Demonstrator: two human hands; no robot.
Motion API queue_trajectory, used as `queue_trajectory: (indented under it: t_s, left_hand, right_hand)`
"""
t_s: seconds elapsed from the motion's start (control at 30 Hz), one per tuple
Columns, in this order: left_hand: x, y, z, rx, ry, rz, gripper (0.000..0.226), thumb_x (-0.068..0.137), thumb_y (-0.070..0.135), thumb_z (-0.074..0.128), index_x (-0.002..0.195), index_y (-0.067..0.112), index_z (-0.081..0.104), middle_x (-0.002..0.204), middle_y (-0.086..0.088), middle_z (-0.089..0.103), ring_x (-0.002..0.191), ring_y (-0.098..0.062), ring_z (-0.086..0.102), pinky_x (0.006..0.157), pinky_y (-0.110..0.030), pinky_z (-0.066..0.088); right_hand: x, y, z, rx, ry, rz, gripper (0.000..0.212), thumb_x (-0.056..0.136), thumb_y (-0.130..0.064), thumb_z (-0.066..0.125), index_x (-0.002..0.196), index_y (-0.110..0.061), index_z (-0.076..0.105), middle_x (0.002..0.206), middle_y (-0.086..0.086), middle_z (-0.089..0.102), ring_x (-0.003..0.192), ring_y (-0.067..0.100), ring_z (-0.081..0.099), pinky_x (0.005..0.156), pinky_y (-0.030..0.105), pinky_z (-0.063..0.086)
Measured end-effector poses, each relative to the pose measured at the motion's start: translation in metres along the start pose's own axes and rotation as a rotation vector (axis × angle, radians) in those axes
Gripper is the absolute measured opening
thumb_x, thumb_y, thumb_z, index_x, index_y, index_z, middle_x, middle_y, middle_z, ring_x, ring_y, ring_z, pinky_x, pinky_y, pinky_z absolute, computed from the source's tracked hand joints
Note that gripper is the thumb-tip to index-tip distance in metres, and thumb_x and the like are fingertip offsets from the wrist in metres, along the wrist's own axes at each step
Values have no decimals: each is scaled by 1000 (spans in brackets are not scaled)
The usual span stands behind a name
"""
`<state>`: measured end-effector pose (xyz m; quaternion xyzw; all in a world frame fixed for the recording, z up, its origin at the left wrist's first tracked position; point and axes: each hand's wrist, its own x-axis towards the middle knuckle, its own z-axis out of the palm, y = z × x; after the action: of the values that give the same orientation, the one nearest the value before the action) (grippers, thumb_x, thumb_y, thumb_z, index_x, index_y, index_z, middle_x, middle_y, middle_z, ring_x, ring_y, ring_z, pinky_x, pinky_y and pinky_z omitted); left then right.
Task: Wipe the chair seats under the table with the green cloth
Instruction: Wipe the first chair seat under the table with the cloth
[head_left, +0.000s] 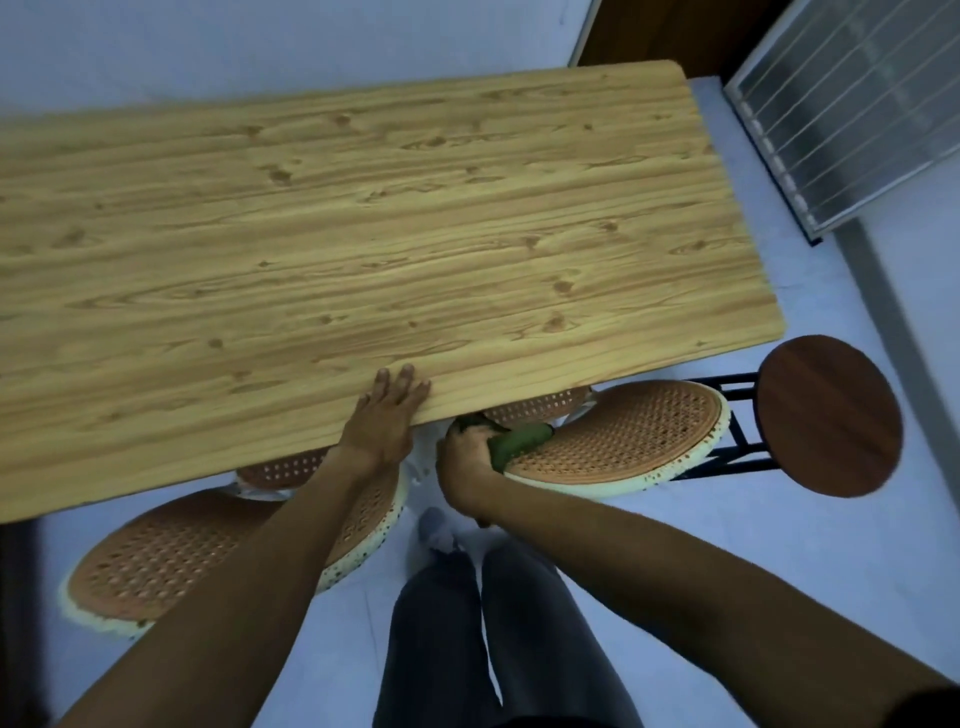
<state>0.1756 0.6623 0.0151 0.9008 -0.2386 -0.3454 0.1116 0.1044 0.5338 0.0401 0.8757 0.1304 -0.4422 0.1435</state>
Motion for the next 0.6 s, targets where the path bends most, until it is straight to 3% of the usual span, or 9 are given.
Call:
queue_trajectory:
  t_s: [0.1,0.2,0.33,0.47,0.6]
  left_hand:
    - [-5,7,-5,24,-3,-17,71,100,19,44,158,27,4,166,-2,-13,152,-36,-13,120,-55,12]
    - [-8,9,-9,22,-22,-17,67,101,18,38,158,26,2,166,-4,-15,152,-37,-15,119,-55,12]
    - [-10,11,-7,27,0,-20,65,100,22,36,158,26,5,167,-4,-12,152,-38,-12,120,-55,13]
    - [-8,11,-3,3,7,-32,67,100,22,37,157,27,4,166,-4,-15,152,-37,-15,120,-56,11]
    - [-8,12,-1,-7,8,-32,69,99,14,37,158,25,3,165,-5,-17,151,-38,-18,120,-56,6]
  right_hand:
    - [-53,21,27,222,362,-115,77,91,-18,55,157,-16,17,157,19,33,122,48,53,90,54,50]
    - [-112,73,86,212,600,-207,88,75,-6,58,155,-21,27,159,6,34,136,31,47,108,45,43]
    - [-155,147,140,176,522,-121,112,63,17,54,158,-27,15,163,-2,23,149,23,23,118,46,22]
    - [-150,143,138,221,507,-108,85,79,1,52,155,-27,26,158,-1,36,136,30,45,111,52,29]
    - [-129,102,111,191,514,-155,71,79,-18,47,149,-26,40,152,0,47,120,32,59,92,52,46]
